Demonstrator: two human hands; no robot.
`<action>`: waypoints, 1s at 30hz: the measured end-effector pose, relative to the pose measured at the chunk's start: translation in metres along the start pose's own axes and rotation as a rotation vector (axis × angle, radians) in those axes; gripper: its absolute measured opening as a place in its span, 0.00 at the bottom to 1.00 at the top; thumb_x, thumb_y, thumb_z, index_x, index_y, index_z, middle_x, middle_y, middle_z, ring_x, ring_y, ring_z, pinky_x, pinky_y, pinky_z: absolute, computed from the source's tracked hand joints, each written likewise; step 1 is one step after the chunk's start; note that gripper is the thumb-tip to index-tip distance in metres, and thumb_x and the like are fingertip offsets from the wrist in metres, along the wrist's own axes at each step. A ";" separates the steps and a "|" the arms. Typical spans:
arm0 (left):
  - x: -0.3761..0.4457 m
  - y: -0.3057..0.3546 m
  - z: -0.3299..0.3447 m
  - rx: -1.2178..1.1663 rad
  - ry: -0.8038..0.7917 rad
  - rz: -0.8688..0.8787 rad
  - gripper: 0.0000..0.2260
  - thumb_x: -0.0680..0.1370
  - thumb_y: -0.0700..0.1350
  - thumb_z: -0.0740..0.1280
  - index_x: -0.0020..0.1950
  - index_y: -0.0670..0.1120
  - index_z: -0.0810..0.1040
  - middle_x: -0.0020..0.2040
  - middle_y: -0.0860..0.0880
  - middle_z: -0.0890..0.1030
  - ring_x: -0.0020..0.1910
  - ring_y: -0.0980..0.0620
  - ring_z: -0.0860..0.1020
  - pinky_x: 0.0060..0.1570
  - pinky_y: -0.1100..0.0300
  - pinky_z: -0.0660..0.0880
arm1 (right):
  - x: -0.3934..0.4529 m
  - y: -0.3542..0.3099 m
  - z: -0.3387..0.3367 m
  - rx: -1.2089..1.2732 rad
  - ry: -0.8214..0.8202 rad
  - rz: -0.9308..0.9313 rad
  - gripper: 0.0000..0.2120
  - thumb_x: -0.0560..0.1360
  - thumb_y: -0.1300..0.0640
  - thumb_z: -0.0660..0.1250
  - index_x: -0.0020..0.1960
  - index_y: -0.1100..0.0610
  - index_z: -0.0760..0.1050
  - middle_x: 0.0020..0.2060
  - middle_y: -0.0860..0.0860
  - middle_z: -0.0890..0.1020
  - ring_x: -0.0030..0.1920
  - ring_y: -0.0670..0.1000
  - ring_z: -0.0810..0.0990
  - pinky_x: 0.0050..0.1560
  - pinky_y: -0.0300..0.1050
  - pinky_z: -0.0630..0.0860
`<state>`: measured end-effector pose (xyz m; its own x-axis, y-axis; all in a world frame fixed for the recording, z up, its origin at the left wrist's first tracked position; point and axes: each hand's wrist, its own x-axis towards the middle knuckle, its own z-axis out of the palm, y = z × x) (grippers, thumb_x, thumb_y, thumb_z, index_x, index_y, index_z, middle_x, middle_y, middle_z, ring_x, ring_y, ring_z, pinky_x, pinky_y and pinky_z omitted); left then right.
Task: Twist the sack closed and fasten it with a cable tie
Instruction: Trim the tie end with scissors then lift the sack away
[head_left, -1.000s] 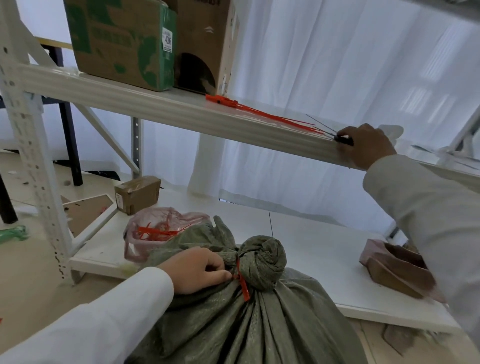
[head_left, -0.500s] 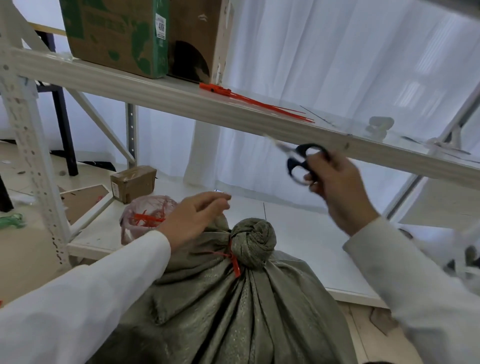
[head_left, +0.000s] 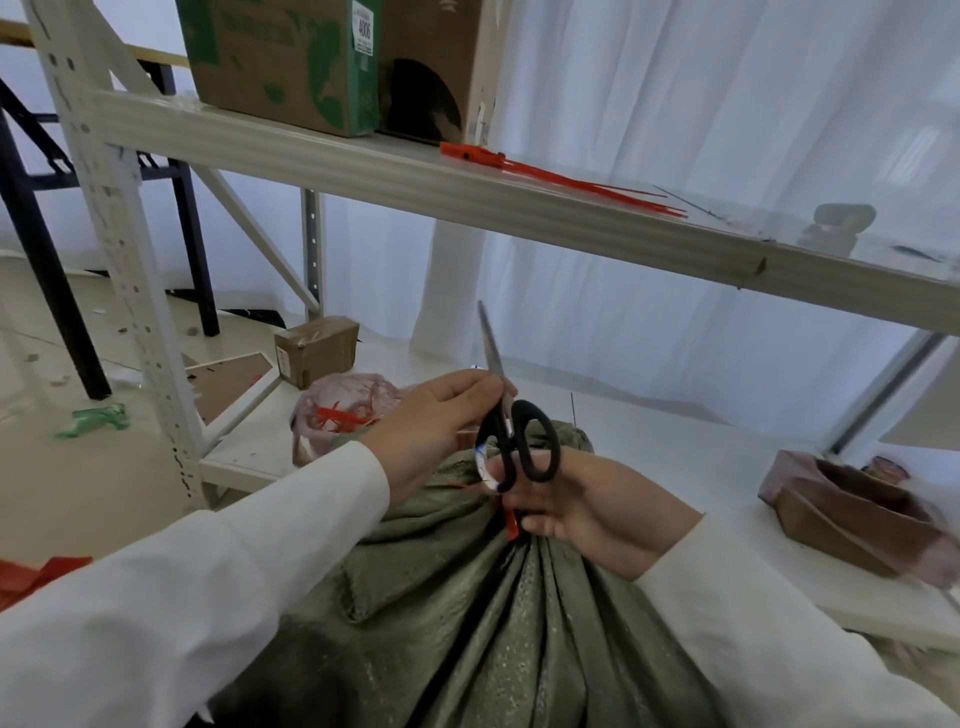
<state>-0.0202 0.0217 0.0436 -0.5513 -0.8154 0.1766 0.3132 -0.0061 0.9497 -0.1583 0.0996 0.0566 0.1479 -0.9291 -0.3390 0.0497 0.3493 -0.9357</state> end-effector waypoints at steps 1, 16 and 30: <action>-0.001 0.000 0.003 0.005 -0.022 0.010 0.07 0.69 0.50 0.64 0.39 0.48 0.79 0.31 0.56 0.80 0.34 0.59 0.78 0.38 0.68 0.74 | -0.002 0.002 -0.002 -0.036 -0.054 0.025 0.07 0.68 0.52 0.66 0.39 0.52 0.81 0.39 0.48 0.82 0.39 0.45 0.75 0.36 0.35 0.69; -0.003 -0.005 0.015 0.396 -0.130 0.087 0.10 0.78 0.41 0.62 0.40 0.50 0.78 0.32 0.56 0.80 0.34 0.60 0.77 0.39 0.73 0.72 | -0.012 0.026 -0.023 0.019 -0.145 -0.109 0.27 0.56 0.44 0.78 0.51 0.56 0.82 0.44 0.51 0.84 0.35 0.41 0.78 0.28 0.32 0.75; -0.002 -0.032 -0.038 0.953 -0.231 -0.292 0.10 0.75 0.51 0.67 0.47 0.45 0.82 0.40 0.54 0.80 0.39 0.59 0.76 0.45 0.67 0.70 | -0.008 0.068 -0.035 -0.043 -0.439 0.203 0.43 0.50 0.26 0.70 0.52 0.55 0.67 0.44 0.50 0.72 0.35 0.43 0.77 0.41 0.38 0.77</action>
<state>0.0006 0.0014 0.0033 -0.6749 -0.7236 -0.1446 -0.5468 0.3588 0.7565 -0.1912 0.1265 -0.0077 0.5541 -0.7004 -0.4499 -0.0623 0.5041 -0.8614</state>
